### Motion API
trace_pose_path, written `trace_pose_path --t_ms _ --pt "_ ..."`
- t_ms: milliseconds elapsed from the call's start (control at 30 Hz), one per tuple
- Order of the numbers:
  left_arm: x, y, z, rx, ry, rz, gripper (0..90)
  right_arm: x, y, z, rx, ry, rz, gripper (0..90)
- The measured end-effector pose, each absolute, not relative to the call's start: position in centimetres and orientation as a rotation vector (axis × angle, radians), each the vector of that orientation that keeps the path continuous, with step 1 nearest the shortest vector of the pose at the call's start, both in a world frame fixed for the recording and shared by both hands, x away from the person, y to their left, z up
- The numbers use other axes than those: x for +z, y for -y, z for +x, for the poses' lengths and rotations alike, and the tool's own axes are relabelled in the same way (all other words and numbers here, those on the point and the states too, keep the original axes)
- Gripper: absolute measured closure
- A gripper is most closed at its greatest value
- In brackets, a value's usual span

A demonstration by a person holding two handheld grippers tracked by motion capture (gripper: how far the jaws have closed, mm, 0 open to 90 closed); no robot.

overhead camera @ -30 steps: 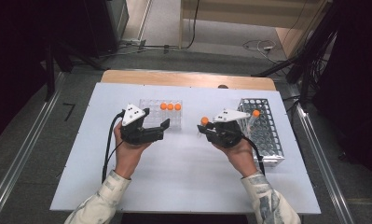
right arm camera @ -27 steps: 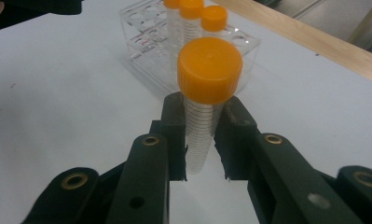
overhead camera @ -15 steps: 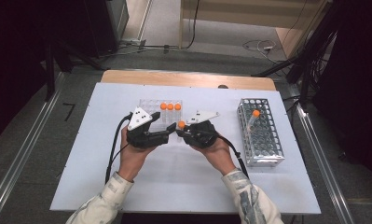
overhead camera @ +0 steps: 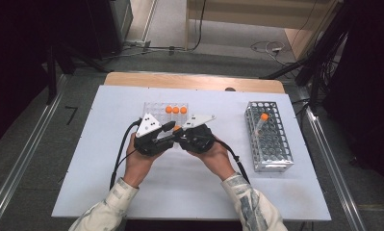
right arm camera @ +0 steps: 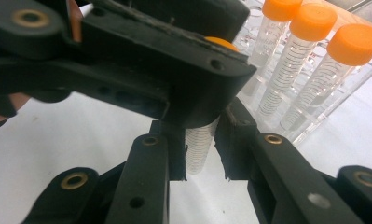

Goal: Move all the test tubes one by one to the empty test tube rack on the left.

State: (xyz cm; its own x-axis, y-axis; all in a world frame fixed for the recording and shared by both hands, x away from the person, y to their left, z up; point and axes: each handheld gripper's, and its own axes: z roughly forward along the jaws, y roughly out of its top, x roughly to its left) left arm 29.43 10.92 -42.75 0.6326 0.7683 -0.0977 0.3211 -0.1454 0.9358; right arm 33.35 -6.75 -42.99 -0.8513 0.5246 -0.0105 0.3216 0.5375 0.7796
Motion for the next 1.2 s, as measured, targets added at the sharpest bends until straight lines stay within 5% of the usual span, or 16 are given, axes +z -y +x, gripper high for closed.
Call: trace_pose_path --t_ms 600,967,1200 --pt "-42.8 -10.7 29.4 0.485 -0.89 1.728 70.0 -42.9 7.1 33.2 1.222 -2.538 0.705 70.8" --pt "-42.8 -11.1 29.6 0.484 -0.903 1.727 70.0 -42.6 8.9 33.1 1.246 -2.527 0.723 37.0" --pt "-42.4 -11.5 29.8 0.492 -0.916 1.703 70.0 -42.2 12.1 32.7 1.258 -2.451 0.814 27.1"
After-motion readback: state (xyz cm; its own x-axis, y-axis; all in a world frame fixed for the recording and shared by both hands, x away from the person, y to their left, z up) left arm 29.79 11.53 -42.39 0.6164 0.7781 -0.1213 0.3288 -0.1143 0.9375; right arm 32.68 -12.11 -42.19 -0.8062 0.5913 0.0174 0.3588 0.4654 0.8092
